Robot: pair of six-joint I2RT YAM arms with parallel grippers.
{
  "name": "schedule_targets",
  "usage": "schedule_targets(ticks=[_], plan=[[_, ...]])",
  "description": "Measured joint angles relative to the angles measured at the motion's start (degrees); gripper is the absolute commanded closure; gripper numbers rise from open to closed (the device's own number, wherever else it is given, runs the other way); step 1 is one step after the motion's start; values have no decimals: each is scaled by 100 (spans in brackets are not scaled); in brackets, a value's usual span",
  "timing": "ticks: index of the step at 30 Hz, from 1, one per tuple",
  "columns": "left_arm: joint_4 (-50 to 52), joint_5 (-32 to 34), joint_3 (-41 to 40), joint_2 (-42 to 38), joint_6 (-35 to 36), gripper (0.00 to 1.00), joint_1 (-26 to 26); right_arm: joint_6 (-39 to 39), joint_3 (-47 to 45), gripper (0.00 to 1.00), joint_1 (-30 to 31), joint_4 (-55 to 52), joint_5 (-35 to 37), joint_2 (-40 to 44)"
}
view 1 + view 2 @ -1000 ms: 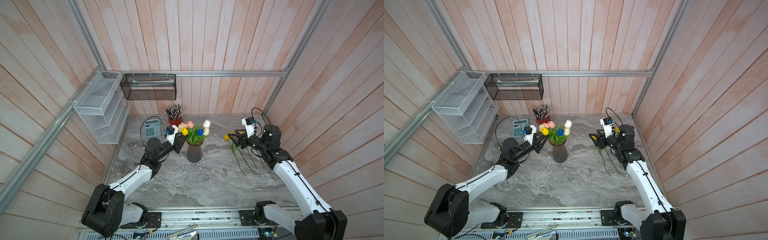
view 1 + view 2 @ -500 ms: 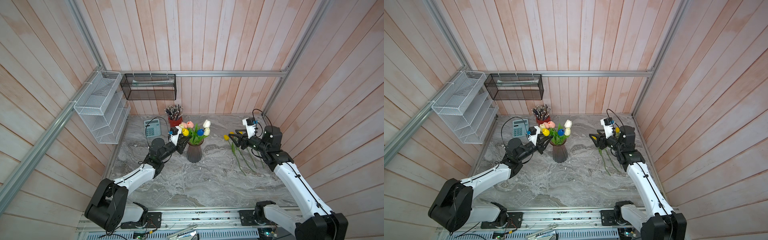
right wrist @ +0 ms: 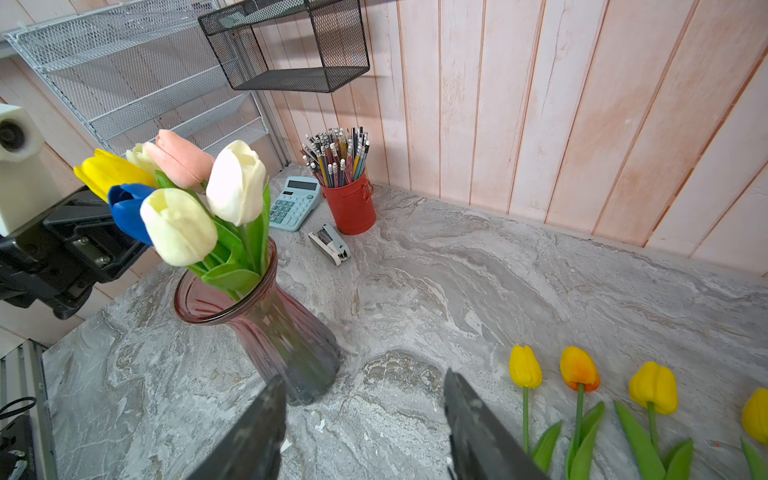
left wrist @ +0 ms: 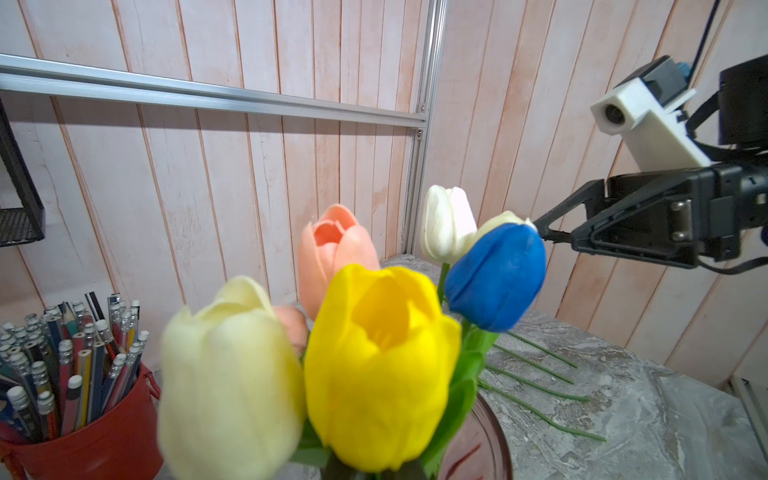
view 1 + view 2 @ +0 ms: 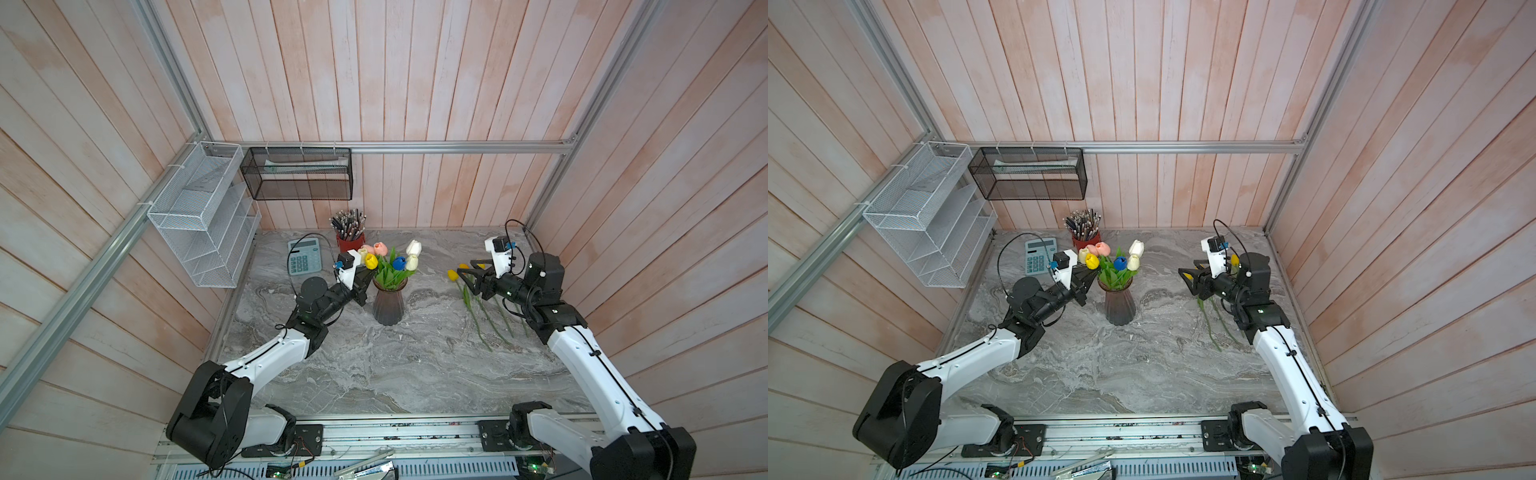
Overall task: Pick out yellow flowers from the vase
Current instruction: Pick up the flower from the vase.
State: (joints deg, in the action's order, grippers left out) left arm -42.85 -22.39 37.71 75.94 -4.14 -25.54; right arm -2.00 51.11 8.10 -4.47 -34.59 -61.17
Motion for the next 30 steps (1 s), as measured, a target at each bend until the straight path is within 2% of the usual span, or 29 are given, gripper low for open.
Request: schedule_targets(ticks=[11, 30], plan=[[282, -7, 48, -358, -72, 95, 0, 0, -74, 38, 0, 15, -2, 28], [1646, -7, 1281, -1434, -210, 95, 0, 7, -149, 38, 0, 31, -446, 140]])
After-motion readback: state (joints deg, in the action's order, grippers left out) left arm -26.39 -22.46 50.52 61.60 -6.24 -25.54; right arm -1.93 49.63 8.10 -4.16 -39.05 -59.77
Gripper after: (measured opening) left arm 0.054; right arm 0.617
